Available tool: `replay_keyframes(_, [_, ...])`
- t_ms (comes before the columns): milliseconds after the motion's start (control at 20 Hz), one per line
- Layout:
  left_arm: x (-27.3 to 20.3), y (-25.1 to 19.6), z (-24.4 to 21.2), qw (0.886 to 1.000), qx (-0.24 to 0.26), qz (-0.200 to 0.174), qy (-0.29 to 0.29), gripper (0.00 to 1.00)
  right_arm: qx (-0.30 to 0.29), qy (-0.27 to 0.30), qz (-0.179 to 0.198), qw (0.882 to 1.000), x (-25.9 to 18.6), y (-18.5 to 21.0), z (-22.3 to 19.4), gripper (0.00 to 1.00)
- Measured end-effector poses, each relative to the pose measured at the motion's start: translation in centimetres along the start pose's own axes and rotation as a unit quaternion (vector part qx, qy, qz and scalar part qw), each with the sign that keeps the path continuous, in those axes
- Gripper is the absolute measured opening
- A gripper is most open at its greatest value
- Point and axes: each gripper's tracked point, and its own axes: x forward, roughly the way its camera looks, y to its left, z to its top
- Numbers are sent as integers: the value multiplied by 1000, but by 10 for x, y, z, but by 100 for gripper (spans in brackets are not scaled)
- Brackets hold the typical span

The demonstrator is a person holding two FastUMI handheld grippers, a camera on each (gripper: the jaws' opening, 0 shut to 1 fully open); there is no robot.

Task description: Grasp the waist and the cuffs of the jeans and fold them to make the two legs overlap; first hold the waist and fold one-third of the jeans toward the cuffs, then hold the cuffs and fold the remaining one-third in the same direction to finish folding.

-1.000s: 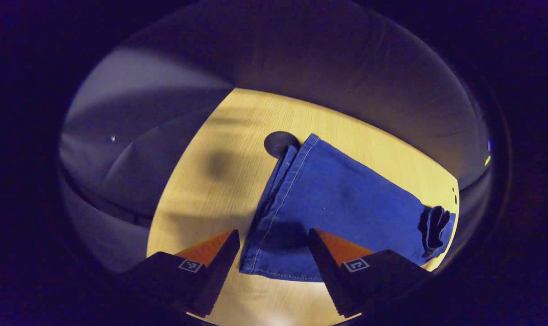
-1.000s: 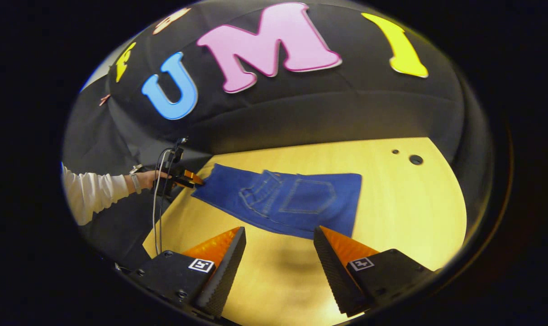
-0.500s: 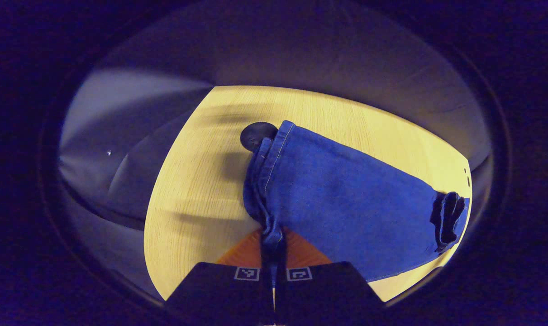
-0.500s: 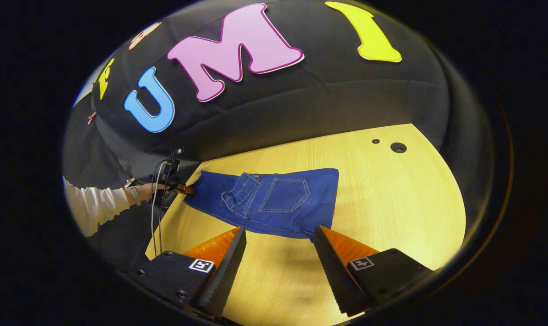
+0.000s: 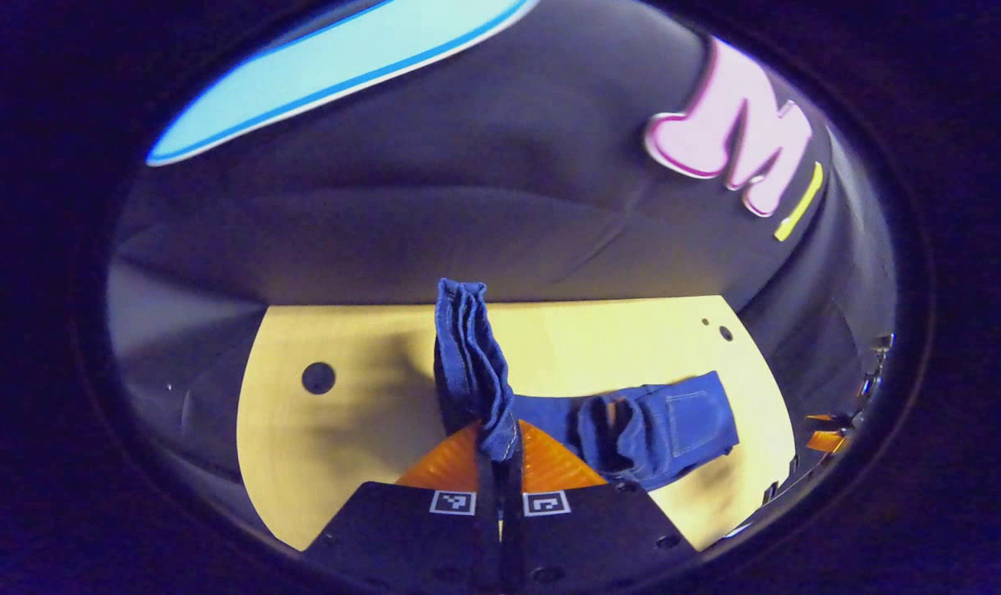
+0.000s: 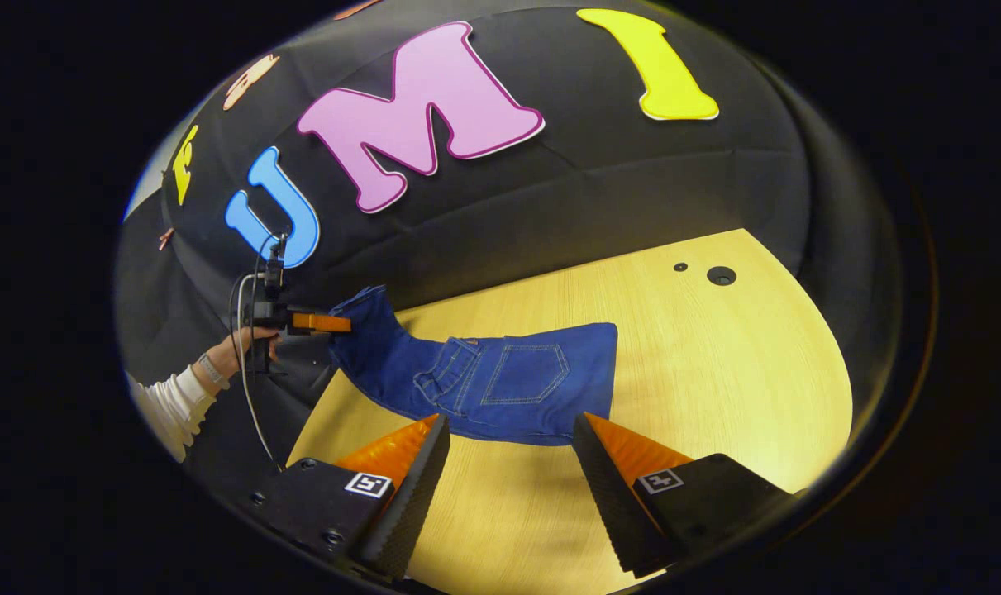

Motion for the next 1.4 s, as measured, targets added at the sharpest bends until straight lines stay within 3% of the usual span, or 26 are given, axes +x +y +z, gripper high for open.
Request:
replay_keyframes(100, [-17,-73,6,998,31,-52,4,6,-3,-8,-4,1000,-10,-2,2,92])
replay_keyframes(250, [4,-166,-2,990,46,-134,14,6,-15,-19,-14,1000,-26,-8,2,92])
replay_keyframes(350, [25,-198,-19,987,49,-148,36,6,-10,-19,-19,1000,-36,-13,-4,92])
replay_keyframes(450, [50,-207,-46,989,59,-117,75,7,-5,-15,-10,1000,-43,-12,-14,92])
replay_keyframes(650, [80,-196,-109,985,96,-18,141,10,-25,-8,-8,1000,-54,-28,-26,92])
replay_keyframes(750, [72,-202,-102,988,98,6,123,18,-51,1,-13,999,-57,-41,-29,92])
replay_keyframes(850, [57,-220,-97,989,88,-11,115,32,-67,2,-10,998,-58,-49,-28,92])
replay_keyframes(950, [41,-225,-77,996,74,7,57,87,-83,-11,-18,996,-60,-57,-16,92])
replay_keyframes(1000, [23,-231,-59,998,64,9,12,100,-91,-21,-24,995,-62,-60,-9,93])
replay_keyframes(1200, [-90,-245,-14,987,66,16,-145,97,-129,-95,-48,986,-91,-54,31,96])
replay_keyframes(1400, [-207,-277,-8,960,93,26,-263,97,-191,-207,-98,954,-158,-19,78,97])
